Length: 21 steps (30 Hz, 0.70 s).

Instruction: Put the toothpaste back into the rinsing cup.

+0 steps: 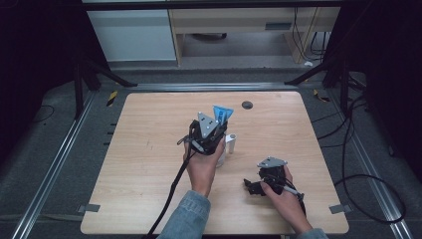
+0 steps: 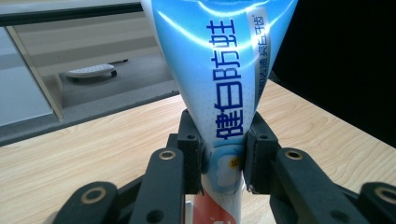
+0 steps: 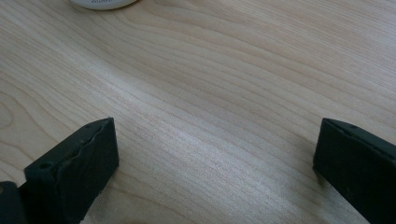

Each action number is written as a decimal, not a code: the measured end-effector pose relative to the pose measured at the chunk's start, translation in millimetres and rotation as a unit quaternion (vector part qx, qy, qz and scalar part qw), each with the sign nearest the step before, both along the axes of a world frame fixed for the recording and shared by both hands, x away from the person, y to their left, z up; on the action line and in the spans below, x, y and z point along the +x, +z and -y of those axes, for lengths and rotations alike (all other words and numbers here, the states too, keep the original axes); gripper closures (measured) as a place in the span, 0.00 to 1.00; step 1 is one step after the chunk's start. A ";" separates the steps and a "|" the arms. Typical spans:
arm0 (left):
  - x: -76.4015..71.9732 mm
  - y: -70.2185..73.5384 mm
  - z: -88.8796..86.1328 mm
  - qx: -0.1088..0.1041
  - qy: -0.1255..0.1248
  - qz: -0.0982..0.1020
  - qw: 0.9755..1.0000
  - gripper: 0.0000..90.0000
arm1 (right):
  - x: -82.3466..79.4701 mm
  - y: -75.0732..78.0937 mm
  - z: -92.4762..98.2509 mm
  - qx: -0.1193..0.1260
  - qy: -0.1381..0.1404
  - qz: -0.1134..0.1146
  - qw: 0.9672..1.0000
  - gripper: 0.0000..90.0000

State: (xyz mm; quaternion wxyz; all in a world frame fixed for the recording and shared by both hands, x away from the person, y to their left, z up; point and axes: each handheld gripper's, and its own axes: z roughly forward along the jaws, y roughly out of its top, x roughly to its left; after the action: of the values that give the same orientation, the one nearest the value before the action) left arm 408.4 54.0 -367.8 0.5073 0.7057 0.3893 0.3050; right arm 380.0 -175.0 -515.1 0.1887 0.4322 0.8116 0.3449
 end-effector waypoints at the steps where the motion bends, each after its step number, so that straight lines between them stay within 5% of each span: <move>1: 0.0 0.0 0.0 0.000 0.000 0.000 1.000 0.80 | 0.0 0.0 0.0 0.000 0.000 0.000 1.000 0.00; 21: 4.9 -20.9 1.1 0.009 -0.001 -0.017 1.000 0.80 | 0.1 0.0 0.1 -0.001 0.000 0.001 1.000 0.00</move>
State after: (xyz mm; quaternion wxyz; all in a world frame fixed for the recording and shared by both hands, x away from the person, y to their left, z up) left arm 413.2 52.8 -388.7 0.4944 0.7161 0.3941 0.2958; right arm 380.0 -175.1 -515.1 0.1896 0.4314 0.8120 0.3445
